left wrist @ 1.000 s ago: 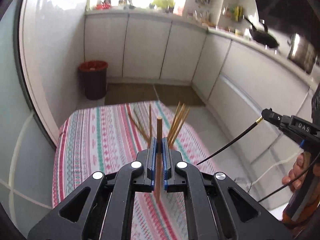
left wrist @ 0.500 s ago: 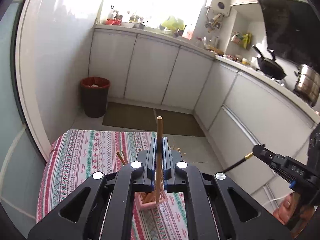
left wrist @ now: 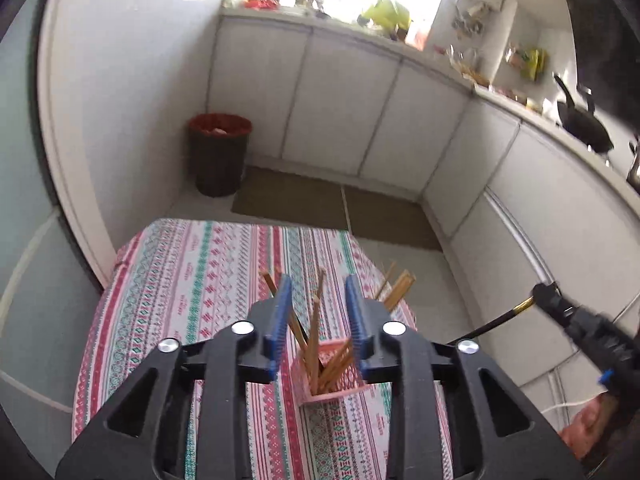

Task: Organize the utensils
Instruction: 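Drop the chopstick into the holder with the left tool while the right tool carries the black stick over, then lower the black stick into the pink holder and open the right tool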

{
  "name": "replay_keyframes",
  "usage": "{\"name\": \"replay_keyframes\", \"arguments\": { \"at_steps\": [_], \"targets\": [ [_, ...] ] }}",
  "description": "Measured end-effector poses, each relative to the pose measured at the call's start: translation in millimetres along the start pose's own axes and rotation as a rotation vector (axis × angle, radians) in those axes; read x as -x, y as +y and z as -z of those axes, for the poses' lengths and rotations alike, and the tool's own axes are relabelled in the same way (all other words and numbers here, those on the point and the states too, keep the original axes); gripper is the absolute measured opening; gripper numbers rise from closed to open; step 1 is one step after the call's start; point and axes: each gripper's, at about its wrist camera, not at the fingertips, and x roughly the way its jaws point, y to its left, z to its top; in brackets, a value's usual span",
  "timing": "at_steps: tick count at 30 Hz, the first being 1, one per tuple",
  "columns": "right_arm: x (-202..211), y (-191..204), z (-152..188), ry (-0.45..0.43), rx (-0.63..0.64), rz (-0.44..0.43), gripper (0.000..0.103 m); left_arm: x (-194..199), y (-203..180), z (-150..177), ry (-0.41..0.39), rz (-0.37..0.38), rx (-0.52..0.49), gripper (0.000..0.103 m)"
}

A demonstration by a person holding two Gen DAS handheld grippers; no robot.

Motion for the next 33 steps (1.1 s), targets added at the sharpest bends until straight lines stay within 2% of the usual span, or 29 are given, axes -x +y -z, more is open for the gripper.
{"name": "replay_keyframes", "arguments": {
  "at_steps": [5, 13, 15, 17, 21, 23, 25, 30, 33],
  "targets": [
    [-16.4, 6.0, 3.5, 0.026, 0.012, 0.018, 0.007, 10.8, 8.8, -6.7, -0.020, -0.008, 0.028, 0.036],
    [-54.3, 16.4, 13.0, 0.047, 0.046, 0.060, 0.009, 7.4, 14.5, -8.1, 0.004, -0.018, 0.034, 0.039],
    [-63.8, 18.6, 13.7, 0.052, 0.050, 0.057, 0.018, 10.0, 14.5, -8.3, 0.000, -0.014, 0.035, 0.039],
    [-61.9, 19.2, 14.2, 0.040, 0.047, 0.045, 0.045, 13.4, 14.7, -8.7, -0.010, -0.010, 0.039, 0.041],
    [-39.9, 23.1, 10.3, -0.023, 0.060, 0.067, 0.056, 22.5, 15.9, -8.4, -0.031, -0.003, 0.046, 0.050],
    [-26.8, 24.5, 10.4, -0.055, 0.074, 0.107, 0.068, 30.3, 11.6, -6.4, -0.054, -0.004, 0.041, 0.058],
    [-13.8, 25.6, 11.5, -0.094, 0.089, 0.145, 0.074, 39.4, 4.0, -3.3, -0.083, -0.020, 0.024, 0.074],
    [19.4, 28.0, 20.1, -0.157, 0.126, 0.246, 0.091, 68.2, -19.9, 8.7, -0.203, -0.095, -0.045, 0.097],
    [38.0, 28.7, 28.1, -0.189, 0.140, 0.293, 0.096, 81.1, -38.8, 17.9, -0.270, -0.140, -0.110, 0.096]
  ]
}}
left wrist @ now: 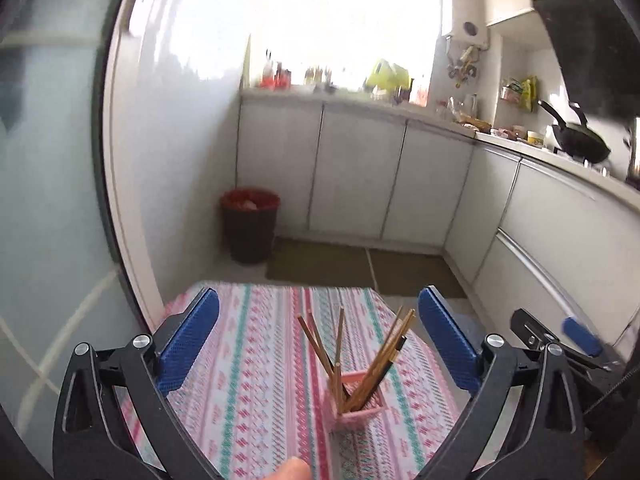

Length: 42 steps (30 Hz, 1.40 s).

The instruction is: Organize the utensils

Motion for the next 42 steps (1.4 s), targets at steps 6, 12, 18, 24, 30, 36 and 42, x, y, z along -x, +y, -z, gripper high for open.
{"name": "replay_keyframes", "arguments": {
  "at_steps": [6, 12, 18, 24, 30, 36, 42],
  "targets": [
    [34.4, -11.7, 8.8, -0.067, -0.034, 0.081, 0.096, 18.3, -30.2, 12.6, -0.064, -0.107, -0.089, 0.096],
    [47.3, -18.9, 10.5, -0.068, -0.024, 0.134, 0.096, 24.1, -41.8, 12.3, -0.061, -0.108, -0.091, 0.096],
    [46.9, -22.7, 12.9, -0.046, -0.024, 0.156, 0.096, 19.1, -44.8, 14.5, -0.048, -0.120, -0.093, 0.096],
    [46.4, -28.7, 13.3, -0.040, -0.036, 0.170, 0.096, 16.2, -50.7, 16.4, -0.023, -0.094, -0.098, 0.096],
    [49.0, -35.4, 13.3, -0.046, -0.061, 0.184, 0.096, 19.5, -56.8, 19.7, -0.035, -0.094, -0.100, 0.096],
    [49.3, -43.1, 13.0, -0.038, -0.075, 0.196, 0.096, 23.1, -63.3, 20.9, -0.057, -0.095, -0.096, 0.096],
    [52.2, -49.8, 11.7, -0.041, -0.086, 0.206, 0.096, 21.6, -71.5, 20.8, -0.064, -0.088, -0.104, 0.096]
  ]
}}
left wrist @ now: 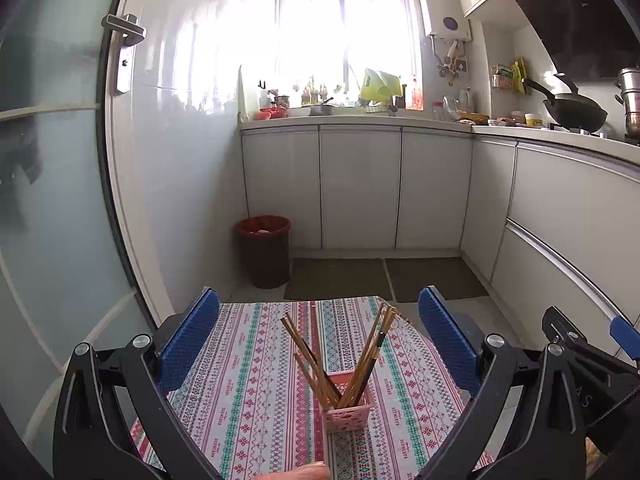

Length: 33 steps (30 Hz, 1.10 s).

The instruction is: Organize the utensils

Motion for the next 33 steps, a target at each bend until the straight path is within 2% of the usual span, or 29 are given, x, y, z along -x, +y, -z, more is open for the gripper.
{"name": "replay_keyframes", "arguments": {
  "at_steps": [33],
  "targets": [
    [-3.2, -12.2, -2.3, 0.008, -0.025, 0.009, 0.096, -11.2, -7.9, 1.0, 0.028, -0.008, -0.001, 0.096]
  ]
}}
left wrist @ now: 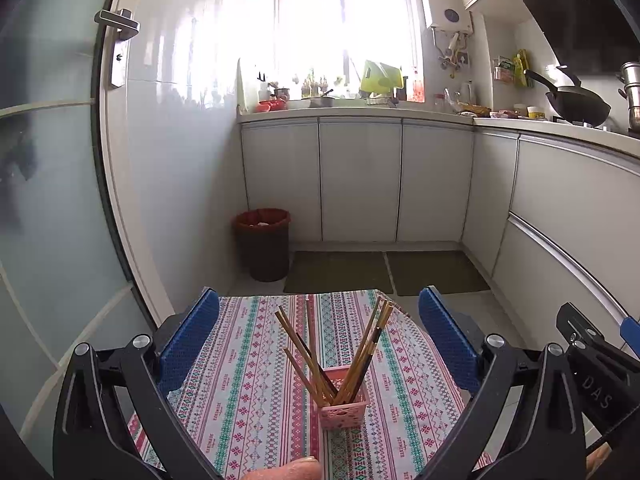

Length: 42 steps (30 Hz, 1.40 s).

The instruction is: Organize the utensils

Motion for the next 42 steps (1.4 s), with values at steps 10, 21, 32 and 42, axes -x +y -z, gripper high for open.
{"name": "replay_keyframes", "arguments": {
  "at_steps": [10, 21, 32, 42],
  "targets": [
    [-0.5, 1.8, -0.1, 0.006, 0.001, -0.002, 0.096, -2.6, -0.3, 1.8, 0.006, -0.003, -0.003, 0.096],
    [-2.5, 1.0, 0.5, 0.009, 0.005, -0.004, 0.096, -5.4, -0.6, 2.5, 0.019, -0.003, -0.003, 0.096],
    [-5.2, 2.7, 1.2, 0.015, 0.009, -0.008, 0.096, -8.4, -0.1, 2.1, 0.025, -0.012, -0.008, 0.096],
    [-4.8, 4.5, 2.6, 0.015, 0.011, -0.006, 0.096, -6.7, -8.1, 6.6, -0.003, 0.013, -0.052, 0.081]
  ]
}}
